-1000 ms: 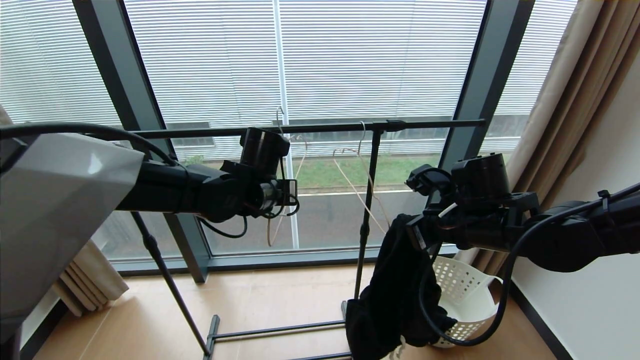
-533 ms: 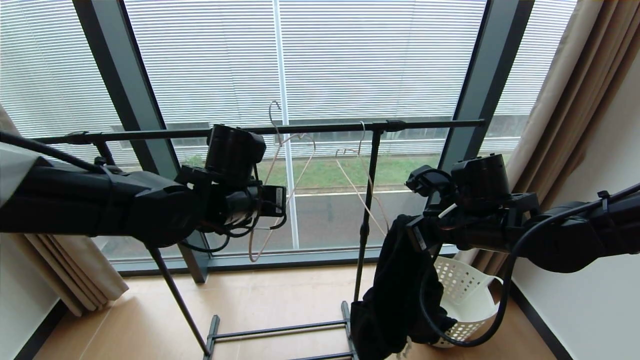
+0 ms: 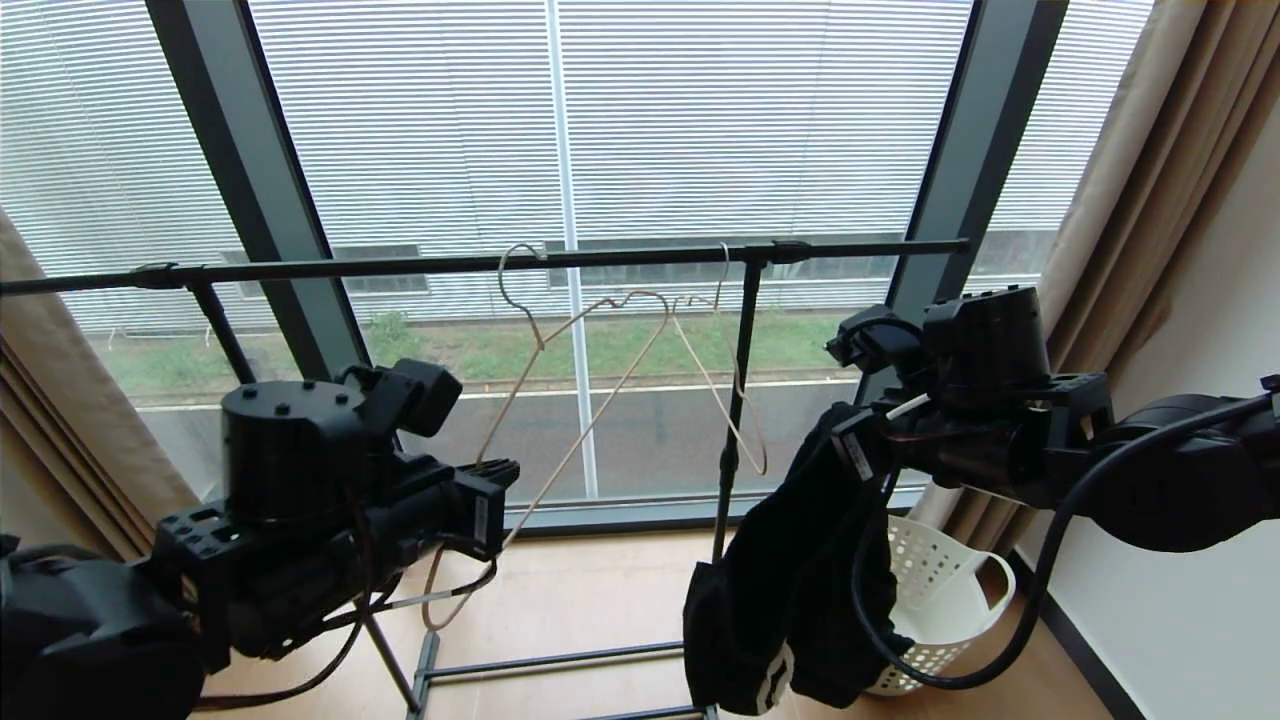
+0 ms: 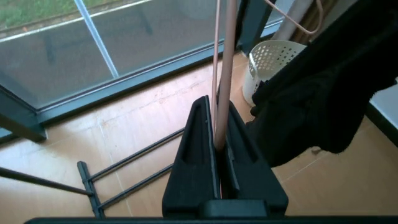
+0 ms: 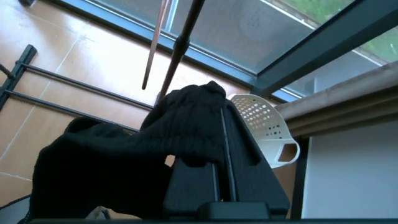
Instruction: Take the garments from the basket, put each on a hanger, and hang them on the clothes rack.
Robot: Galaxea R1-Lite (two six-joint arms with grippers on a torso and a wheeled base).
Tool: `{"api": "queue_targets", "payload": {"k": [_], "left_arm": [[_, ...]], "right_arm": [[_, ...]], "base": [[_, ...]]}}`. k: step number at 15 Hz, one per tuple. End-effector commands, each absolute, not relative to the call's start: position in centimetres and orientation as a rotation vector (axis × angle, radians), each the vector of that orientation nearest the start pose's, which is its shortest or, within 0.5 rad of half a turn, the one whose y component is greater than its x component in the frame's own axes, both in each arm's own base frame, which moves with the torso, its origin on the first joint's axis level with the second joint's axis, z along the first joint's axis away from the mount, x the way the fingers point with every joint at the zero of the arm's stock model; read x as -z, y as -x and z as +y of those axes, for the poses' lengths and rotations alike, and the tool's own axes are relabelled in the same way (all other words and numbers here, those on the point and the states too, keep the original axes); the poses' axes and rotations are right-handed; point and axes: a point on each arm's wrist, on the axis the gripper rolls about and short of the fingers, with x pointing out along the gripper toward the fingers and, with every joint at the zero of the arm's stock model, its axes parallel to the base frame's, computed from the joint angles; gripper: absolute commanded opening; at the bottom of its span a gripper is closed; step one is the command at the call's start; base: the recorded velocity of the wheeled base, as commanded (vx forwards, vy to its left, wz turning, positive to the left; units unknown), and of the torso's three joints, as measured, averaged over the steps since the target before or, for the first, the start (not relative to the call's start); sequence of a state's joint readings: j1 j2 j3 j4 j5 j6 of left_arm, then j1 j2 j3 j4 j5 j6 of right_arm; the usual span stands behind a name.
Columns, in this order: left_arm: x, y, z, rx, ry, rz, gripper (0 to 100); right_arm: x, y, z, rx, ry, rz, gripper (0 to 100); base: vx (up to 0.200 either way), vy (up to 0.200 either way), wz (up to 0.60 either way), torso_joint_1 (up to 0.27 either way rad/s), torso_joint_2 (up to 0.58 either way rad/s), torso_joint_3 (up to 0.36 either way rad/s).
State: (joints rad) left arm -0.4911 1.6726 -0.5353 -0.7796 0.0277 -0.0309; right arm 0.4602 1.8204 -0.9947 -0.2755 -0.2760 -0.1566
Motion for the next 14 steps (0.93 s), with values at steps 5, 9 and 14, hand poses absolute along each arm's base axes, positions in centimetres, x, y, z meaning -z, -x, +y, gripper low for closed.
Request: {"api": "queue_targets", "payload": {"k": [5, 9, 14], "left_arm": [[-10.8, -19.0, -10.3, 0.68, -0.074, 0.278, 0], [-9.1, -18.1, -10.1, 0.775, -0.175, 0.299, 0], [-8.0, -17.6, -10.6, 0.857, -0.246, 0.316, 0]], "right_arm": [[-17.9, -29.5, 14.1, -0.119, 0.372, 0.44, 0], [-18.0, -29.9, 14.1, -0.072, 0.393, 0.436, 0], [-18.2, -30.7, 13.7, -0.009, 0.401, 0.426, 0]], "base": [[0.0, 0.0, 0.0, 0.0, 0.0, 0.0], [0.0, 0.0, 0.0, 0.0, 0.0, 0.0], [0.0, 0.0, 0.0, 0.0, 0.0, 0.0]]}}
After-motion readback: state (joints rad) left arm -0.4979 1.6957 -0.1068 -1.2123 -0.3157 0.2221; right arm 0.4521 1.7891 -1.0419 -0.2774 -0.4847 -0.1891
